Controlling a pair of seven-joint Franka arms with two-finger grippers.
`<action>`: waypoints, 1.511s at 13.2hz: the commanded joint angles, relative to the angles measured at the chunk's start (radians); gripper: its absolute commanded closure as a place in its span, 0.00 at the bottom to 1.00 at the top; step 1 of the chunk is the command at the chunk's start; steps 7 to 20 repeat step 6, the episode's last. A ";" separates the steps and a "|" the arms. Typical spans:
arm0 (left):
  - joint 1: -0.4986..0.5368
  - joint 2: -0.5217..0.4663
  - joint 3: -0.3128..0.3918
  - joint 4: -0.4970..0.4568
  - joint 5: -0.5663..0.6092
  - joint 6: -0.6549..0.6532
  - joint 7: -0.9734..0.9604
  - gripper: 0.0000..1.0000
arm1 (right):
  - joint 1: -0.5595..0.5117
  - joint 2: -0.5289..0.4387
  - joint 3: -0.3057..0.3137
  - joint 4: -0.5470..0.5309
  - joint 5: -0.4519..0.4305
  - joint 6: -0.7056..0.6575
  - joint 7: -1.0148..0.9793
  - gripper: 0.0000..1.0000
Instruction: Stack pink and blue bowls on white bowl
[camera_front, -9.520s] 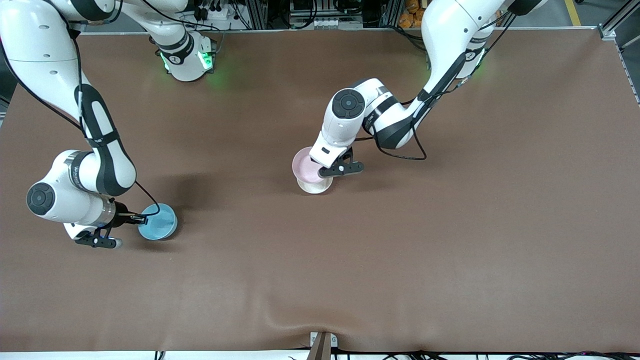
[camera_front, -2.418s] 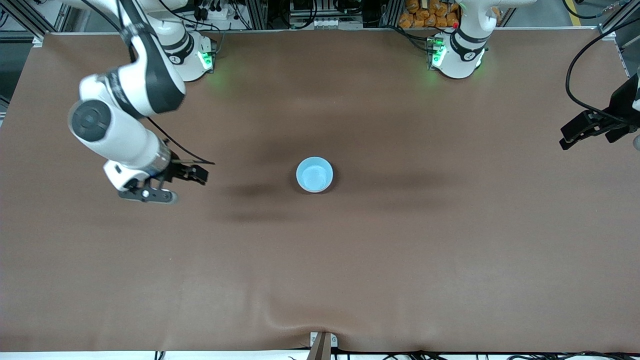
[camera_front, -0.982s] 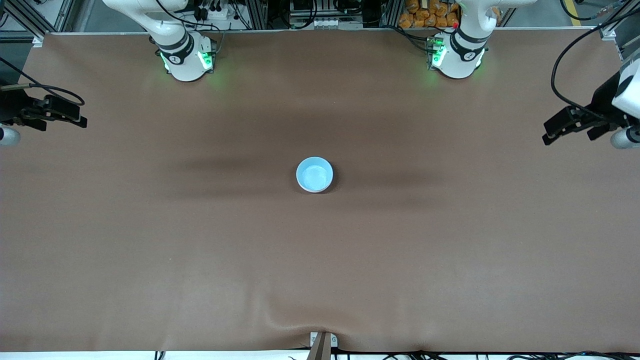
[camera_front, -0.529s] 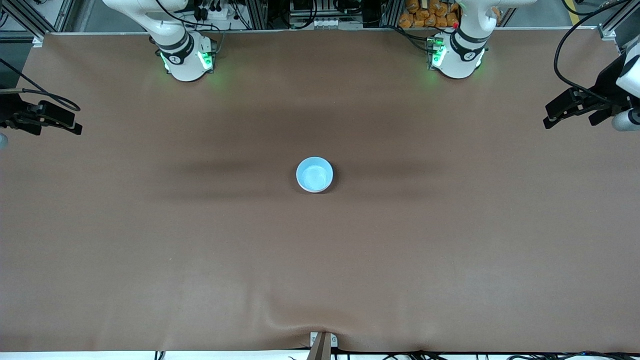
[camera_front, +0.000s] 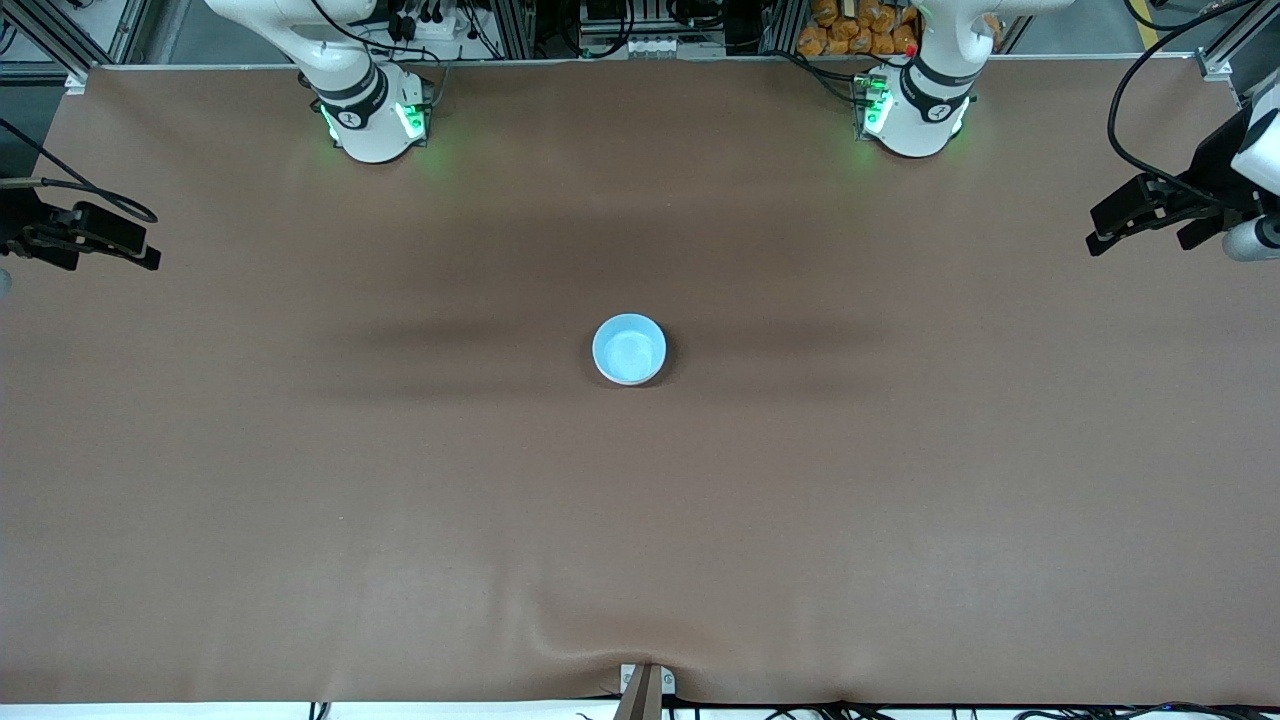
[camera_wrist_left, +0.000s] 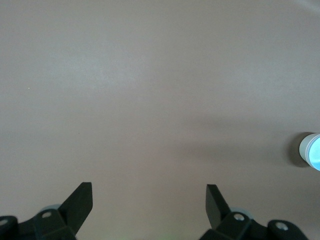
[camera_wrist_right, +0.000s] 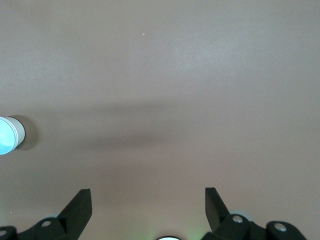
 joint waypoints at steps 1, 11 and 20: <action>0.004 -0.006 0.000 0.007 -0.027 -0.014 0.021 0.00 | -0.014 -0.010 0.009 -0.006 -0.011 0.003 0.012 0.00; 0.007 -0.003 0.006 0.033 -0.045 -0.014 0.018 0.00 | -0.014 -0.008 0.009 -0.006 -0.026 0.006 0.012 0.00; 0.007 -0.003 0.006 0.033 -0.045 -0.014 0.018 0.00 | -0.014 -0.008 0.009 -0.006 -0.026 0.006 0.012 0.00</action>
